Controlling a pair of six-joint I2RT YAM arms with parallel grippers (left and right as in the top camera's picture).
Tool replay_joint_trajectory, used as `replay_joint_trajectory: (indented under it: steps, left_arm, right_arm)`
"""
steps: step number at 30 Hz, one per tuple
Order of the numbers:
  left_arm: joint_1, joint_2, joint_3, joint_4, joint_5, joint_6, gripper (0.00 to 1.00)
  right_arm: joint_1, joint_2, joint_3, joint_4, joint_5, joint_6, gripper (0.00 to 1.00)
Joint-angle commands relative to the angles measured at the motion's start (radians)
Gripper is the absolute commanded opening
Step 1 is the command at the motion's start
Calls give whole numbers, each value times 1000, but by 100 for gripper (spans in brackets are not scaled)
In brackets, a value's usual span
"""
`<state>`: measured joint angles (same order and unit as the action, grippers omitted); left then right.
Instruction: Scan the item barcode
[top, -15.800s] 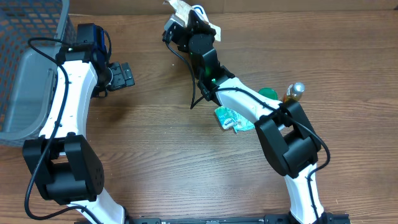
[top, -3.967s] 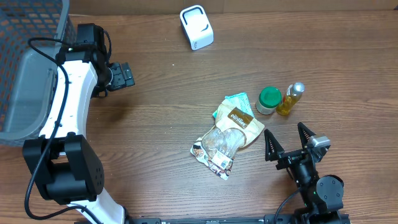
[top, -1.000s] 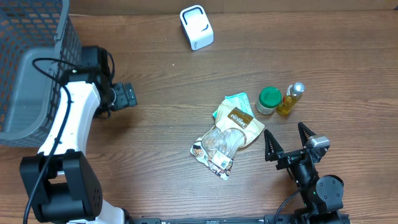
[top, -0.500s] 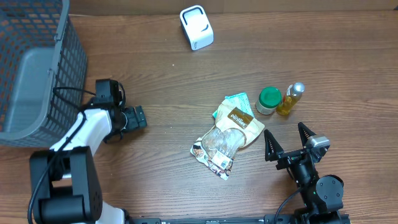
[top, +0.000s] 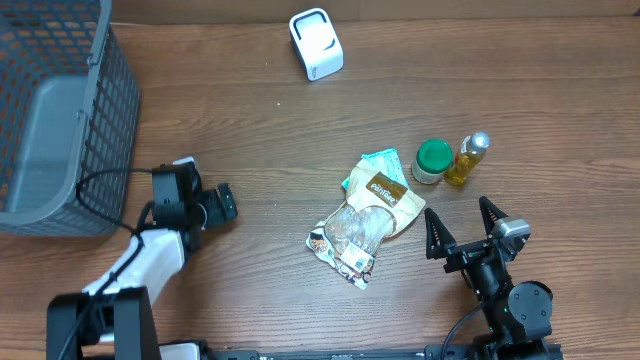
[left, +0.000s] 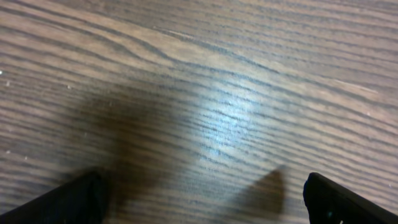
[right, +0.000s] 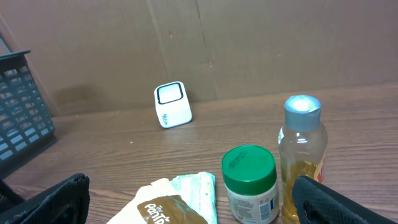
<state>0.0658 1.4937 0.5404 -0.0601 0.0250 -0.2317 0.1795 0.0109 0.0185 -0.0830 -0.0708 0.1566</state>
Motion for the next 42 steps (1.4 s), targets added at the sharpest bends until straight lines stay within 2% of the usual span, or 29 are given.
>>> replay_joint_trajectory:
  steps: [1,10,15,23,32,42]
  left_arm:
    - [-1,-24,-132,21,43,16,100]
    - [-1,-123,-299,235,43,27,100]
    - [-1,-173,-352,287,43,27,100]
    - [-1,-317,-533,488,42,27,100]
    - [-1,-479,-536,342,14,27,100]
    - [-1,-795,-536,19,9,26,100]
  right_arm:
    - [5,-8,-10,3,9,-7,100]
    - [5,-8,-10,3,9,-7,100]
    - [5,-8,-10,3,9,-7,100]
    - [5,-8,-10,3,9,-7,100]
    - [5,-8,-10,3,9,-7,100]
    - [5,-8,-10,3,9,-7,100]
